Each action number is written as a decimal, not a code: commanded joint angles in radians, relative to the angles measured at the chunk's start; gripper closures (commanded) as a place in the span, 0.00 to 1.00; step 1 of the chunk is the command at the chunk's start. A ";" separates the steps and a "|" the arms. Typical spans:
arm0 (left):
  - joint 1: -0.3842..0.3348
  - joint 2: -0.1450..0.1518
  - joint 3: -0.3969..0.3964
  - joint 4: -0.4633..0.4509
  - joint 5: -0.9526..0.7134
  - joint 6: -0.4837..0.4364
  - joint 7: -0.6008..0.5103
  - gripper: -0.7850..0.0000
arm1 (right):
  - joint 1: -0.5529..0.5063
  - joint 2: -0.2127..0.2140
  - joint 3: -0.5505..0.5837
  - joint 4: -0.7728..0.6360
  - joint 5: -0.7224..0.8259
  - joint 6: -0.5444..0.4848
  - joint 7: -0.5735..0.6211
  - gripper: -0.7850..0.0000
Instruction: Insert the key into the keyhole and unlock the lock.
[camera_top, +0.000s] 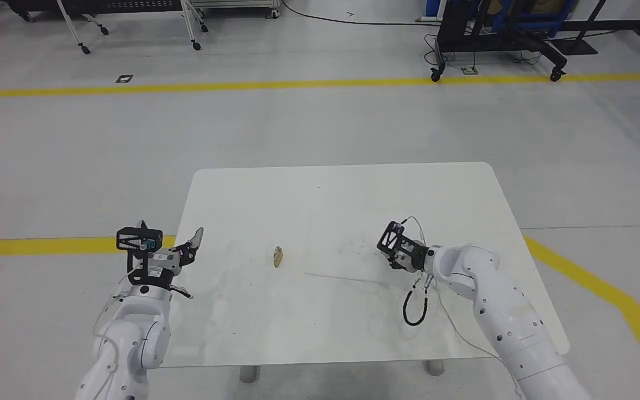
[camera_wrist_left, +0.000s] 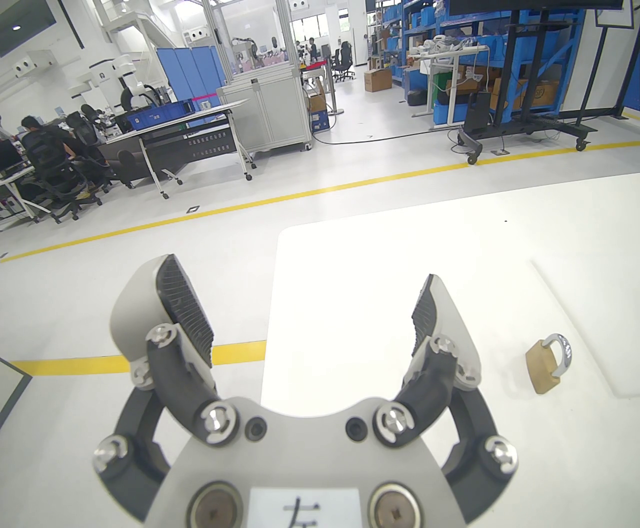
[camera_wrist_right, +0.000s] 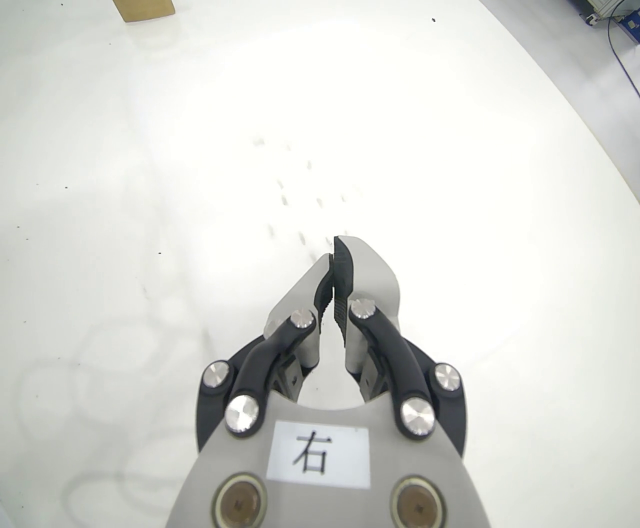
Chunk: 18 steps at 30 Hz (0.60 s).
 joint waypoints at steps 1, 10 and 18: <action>0.000 0.000 0.000 0.000 0.000 0.000 0.000 0.00 | -0.012 0.004 0.005 -0.021 -0.025 0.000 -0.003 1.00; 0.000 0.000 0.000 0.000 0.000 0.000 0.000 0.00 | -0.051 0.017 0.026 -0.061 -0.079 0.001 -0.056 1.00; 0.000 0.000 0.000 0.000 0.000 0.000 0.000 0.00 | -0.051 0.017 0.026 -0.061 -0.079 0.001 -0.056 1.00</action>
